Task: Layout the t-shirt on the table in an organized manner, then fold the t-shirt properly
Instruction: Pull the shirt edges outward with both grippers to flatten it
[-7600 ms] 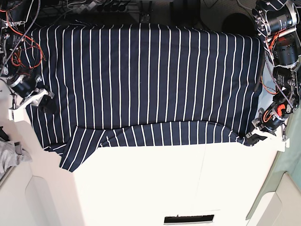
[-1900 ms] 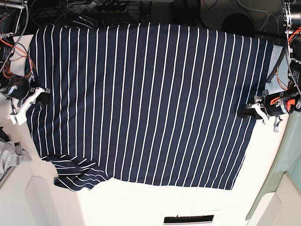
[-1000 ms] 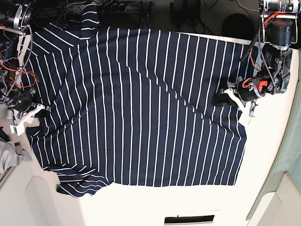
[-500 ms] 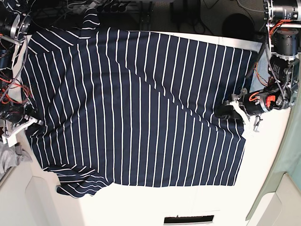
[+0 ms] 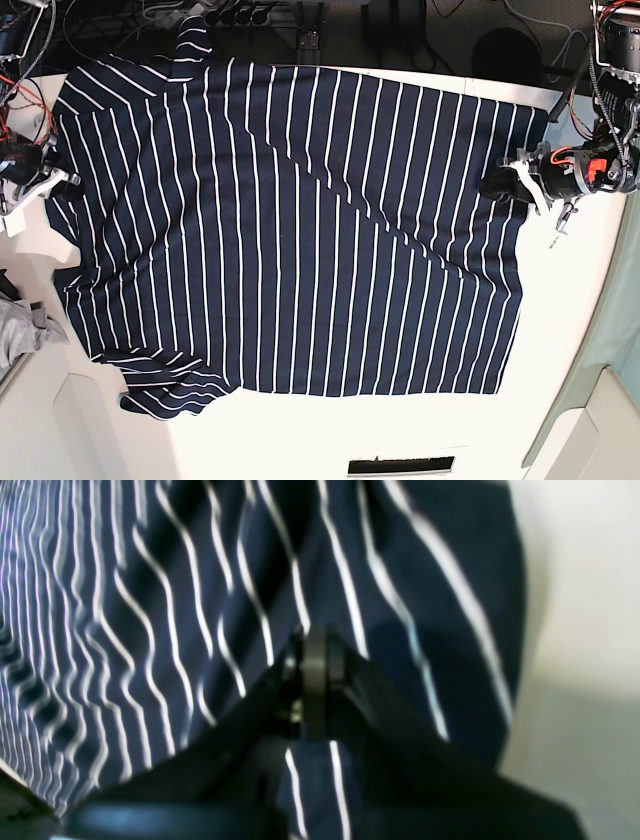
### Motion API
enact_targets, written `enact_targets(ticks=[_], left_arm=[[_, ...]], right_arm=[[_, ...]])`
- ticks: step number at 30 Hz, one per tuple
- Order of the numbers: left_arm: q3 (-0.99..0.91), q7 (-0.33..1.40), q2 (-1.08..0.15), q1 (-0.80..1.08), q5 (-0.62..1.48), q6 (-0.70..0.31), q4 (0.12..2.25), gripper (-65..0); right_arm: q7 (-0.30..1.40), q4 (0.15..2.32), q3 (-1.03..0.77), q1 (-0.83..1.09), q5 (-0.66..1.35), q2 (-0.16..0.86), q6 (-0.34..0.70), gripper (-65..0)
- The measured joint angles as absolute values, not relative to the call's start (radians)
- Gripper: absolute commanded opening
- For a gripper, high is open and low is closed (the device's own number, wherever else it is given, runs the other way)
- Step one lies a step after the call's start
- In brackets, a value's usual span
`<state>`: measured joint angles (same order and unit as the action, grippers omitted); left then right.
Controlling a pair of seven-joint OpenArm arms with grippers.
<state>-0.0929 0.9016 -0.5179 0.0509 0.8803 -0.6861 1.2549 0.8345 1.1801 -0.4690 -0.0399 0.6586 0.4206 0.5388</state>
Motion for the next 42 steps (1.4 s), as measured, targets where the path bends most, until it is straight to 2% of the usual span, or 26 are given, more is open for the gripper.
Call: enact_targets(ticks=[5, 9, 14, 20, 27, 33, 38, 42], left_arm=[[-0.093, 0.889, -0.515, 0.084, 0.846, -0.686, 1.255, -54.6], [-0.093, 0.804, -0.513, 0.111, 0.775, -0.666, 1.254, -54.6], [-0.094, 0.772, -0.504, 0.102, 0.75, -0.622, 1.242, -54.6], [-0.098, 0.778, -0.478, 0.102, 0.705, -0.622, 1.242, -54.6], [-0.099, 0.817, -0.477, 0.119, 0.718, -0.626, 1.245, -54.6], [-0.1, 0.818, -0.477, 0.125, 0.753, -0.625, 1.245, -54.6], [-0.097, 0.898, -0.495, 0.135, 0.873, -0.684, 1.248, -54.6], [-0.093, 0.937, -0.525, 0.15, 0.953, -0.69, 1.258, -54.6]], right_arm=[[0.831, 1.221, -0.469, 0.034, 0.662, 0.421, 0.543, -65.0], [0.757, 1.185, -0.469, 0.036, 0.63, 0.416, 0.543, -65.0], [0.645, 1.049, -0.469, -0.013, 0.595, 0.415, 0.56, -65.0], [0.618, 0.896, -0.464, -0.139, 0.583, 0.418, 0.562, -65.0], [0.64, 0.83, -0.459, -0.273, 0.5, 0.415, 0.543, -65.0], [0.648, 0.828, -0.427, -0.292, 0.504, 0.415, 0.542, -65.0], [0.727, 0.852, -0.428, -0.28, 0.64, 0.448, 0.543, -65.0], [0.831, 0.934, -0.474, -0.281, 0.702, 0.488, 0.551, -65.0]])
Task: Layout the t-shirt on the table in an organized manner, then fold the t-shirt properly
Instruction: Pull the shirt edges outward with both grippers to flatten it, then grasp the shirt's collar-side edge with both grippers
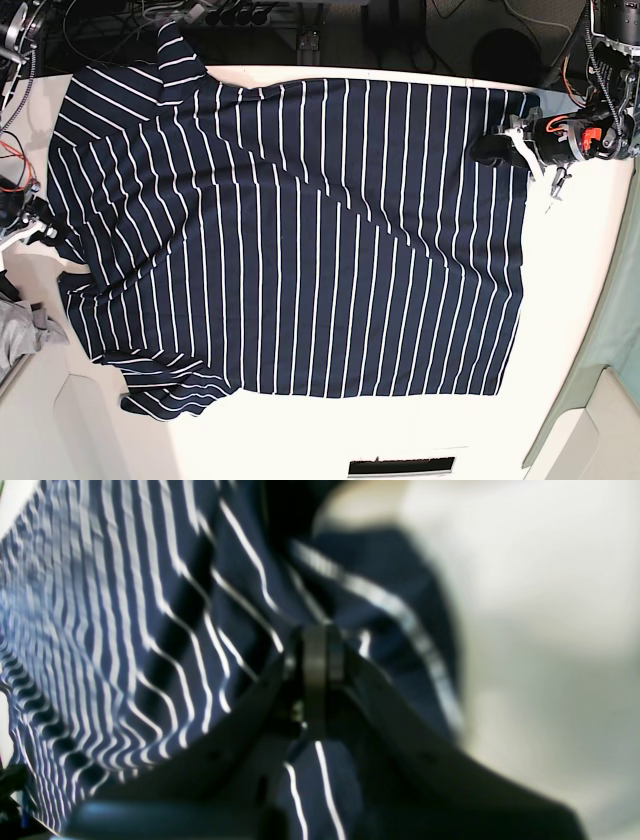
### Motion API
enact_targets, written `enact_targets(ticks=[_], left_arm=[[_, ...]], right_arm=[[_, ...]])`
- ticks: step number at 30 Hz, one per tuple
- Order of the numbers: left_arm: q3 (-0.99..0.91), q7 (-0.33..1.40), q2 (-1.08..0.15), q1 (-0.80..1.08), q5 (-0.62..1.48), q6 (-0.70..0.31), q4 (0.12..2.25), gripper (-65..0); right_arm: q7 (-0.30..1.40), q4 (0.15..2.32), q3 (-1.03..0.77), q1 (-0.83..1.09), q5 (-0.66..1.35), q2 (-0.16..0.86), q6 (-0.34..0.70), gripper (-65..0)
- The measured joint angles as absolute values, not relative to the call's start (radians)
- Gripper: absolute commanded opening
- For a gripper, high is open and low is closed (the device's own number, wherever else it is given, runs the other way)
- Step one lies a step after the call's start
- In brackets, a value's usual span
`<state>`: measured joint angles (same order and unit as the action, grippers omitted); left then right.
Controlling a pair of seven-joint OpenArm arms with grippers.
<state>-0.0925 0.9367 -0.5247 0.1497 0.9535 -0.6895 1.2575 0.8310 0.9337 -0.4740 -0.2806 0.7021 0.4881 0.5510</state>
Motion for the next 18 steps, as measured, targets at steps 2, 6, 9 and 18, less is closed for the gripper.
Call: enact_targets(ticks=[2, 6, 9, 18], left_arm=[[-0.097, 0.947, -0.543, 0.155, 0.984, -0.689, 1.266, -54.6], [-0.173, 0.975, -0.548, 0.191, 1.065, -0.69, 1.311, -54.6], [-0.242, 0.986, -0.545, 0.242, 1.075, -0.689, 1.346, -54.6], [-0.379, 0.987, -0.546, 0.334, 1.069, -0.689, 1.374, -54.5]], right_arm=[[0.86, 0.979, -0.495, -0.271, 0.717, 0.505, 0.554, -65.0], [0.873, 1.039, -0.499, -0.19, 0.745, 0.552, 0.554, -65.0], [0.885, 1.05, -0.5, -0.109, 0.767, 0.589, 0.553, -65.0], [0.907, 1.097, -0.498, 0.049, 0.823, 0.62, 0.574, -65.0]])
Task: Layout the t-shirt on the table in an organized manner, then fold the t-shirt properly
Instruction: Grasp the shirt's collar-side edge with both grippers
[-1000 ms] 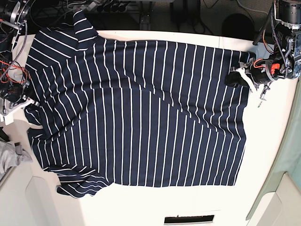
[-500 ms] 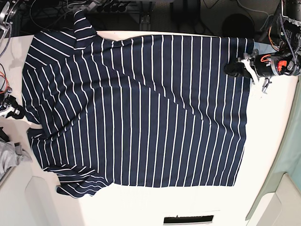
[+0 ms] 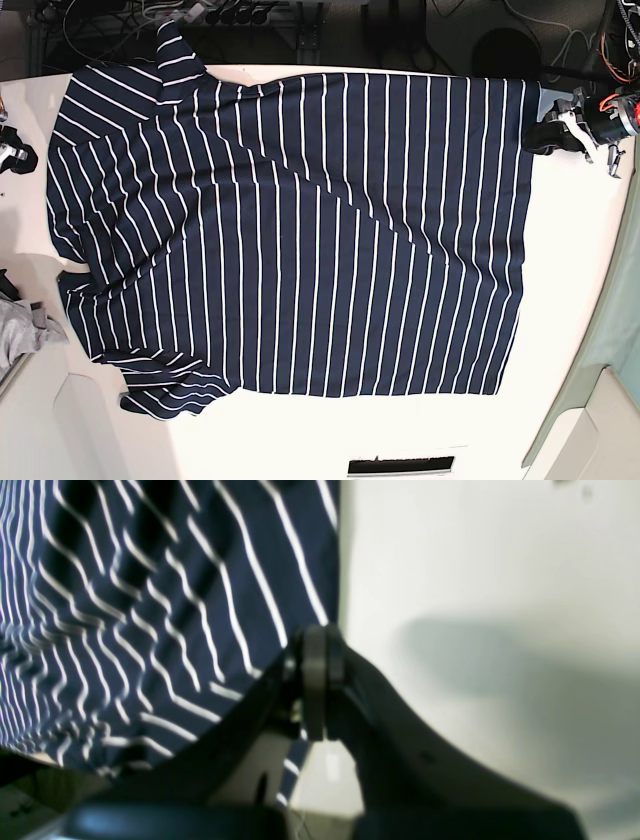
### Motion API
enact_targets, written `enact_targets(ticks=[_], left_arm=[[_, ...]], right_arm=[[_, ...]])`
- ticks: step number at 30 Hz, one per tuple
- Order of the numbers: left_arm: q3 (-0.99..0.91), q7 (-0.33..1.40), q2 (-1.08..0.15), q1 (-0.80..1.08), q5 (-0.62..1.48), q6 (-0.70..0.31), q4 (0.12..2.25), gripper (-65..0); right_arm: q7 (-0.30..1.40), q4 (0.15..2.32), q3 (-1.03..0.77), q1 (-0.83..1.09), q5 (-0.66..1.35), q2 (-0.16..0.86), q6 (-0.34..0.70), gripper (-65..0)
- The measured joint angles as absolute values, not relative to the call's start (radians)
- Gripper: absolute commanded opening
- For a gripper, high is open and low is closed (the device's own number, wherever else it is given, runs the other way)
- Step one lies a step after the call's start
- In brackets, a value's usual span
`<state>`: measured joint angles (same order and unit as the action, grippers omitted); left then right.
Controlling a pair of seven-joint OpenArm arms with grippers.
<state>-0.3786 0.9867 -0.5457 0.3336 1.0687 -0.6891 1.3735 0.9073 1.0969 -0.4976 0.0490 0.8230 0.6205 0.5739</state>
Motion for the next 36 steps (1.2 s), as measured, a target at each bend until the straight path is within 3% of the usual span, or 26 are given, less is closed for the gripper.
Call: enact_targets(ticks=[6, 8, 10, 17, 36], left_arm=[[-0.436, 0.979, -0.545, 0.366, 1.056, -0.689, 1.374, -34.7], [-0.453, 0.979, -0.546, 0.375, 1.056, -0.689, 1.374, -34.6], [-0.463, 0.979, -0.546, 0.388, 1.056, -0.689, 1.374, -34.6], [-0.465, 0.9, -0.544, 0.428, 0.924, -0.685, 1.374, -34.6], [-0.464, 0.883, -0.543, 0.438, 0.944, -0.692, 1.273, -34.6]], right_arm=[[0.947, 1.1, -0.498, 0.1, 0.822, 0.624, 0.573, -64.8], [0.947, 1.1, -0.498, 0.119, 0.822, 0.624, 0.573, -54.3], [0.948, 1.1, -0.498, 0.144, 0.826, 0.625, 0.573, -47.9], [0.951, 1.1, -0.498, 0.222, 0.873, 0.637, 0.574, -47.4], [0.948, 1.1, -0.498, 0.237, 0.92, 0.625, 0.58, -47.4]])
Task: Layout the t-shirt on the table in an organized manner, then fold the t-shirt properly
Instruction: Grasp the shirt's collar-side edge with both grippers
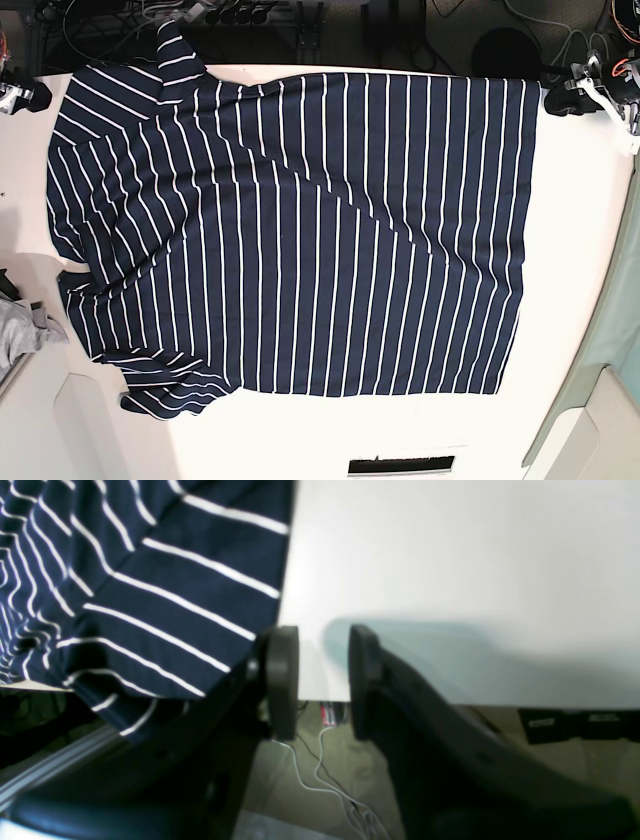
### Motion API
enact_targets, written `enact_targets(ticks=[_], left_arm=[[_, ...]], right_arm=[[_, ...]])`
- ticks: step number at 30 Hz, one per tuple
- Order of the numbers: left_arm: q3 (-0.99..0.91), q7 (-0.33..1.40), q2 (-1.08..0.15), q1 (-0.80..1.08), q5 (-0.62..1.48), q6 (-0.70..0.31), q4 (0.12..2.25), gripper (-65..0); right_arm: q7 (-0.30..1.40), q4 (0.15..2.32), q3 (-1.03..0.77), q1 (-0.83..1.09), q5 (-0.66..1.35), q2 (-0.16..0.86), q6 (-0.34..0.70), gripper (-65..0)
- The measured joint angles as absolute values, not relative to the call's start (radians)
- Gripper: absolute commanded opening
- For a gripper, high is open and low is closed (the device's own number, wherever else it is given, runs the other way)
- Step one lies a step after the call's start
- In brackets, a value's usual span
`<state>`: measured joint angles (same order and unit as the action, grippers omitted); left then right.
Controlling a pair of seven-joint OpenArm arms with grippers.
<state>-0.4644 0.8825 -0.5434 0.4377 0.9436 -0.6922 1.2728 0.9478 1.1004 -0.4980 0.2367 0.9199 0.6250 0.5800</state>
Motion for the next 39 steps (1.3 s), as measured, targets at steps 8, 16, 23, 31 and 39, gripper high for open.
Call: enact_targets(ticks=[8, 16, 23, 31, 39], left_arm=[[-0.41, 0.894, -0.548, 0.437, 0.971, -0.697, 1.273, -34.6], [-0.406, 0.895, -0.548, 0.436, 0.974, -0.698, 1.274, -34.7], [-0.405, 0.894, -0.548, 0.436, 0.974, -0.698, 1.274, -34.7], [-0.405, 0.897, -0.548, 0.436, 0.974, -0.698, 1.274, -34.7], [-0.405, 0.904, -0.548, 0.434, 0.982, -0.698, 1.274, -34.7]], right_arm=[[0.948, 1.103, -0.498, 0.235, 0.943, 0.592, 0.585, -47.4], [0.966, 1.103, -0.498, 0.235, 0.95, 0.592, 0.585, -47.4], [0.973, 1.103, -0.498, 0.236, 0.95, 0.592, 0.595, -47.4], [0.978, 1.105, -0.484, 0.235, 0.951, 0.593, 0.596, -47.4], [0.973, 1.112, -0.387, 0.233, 0.98, 0.598, 0.607, -47.4]])
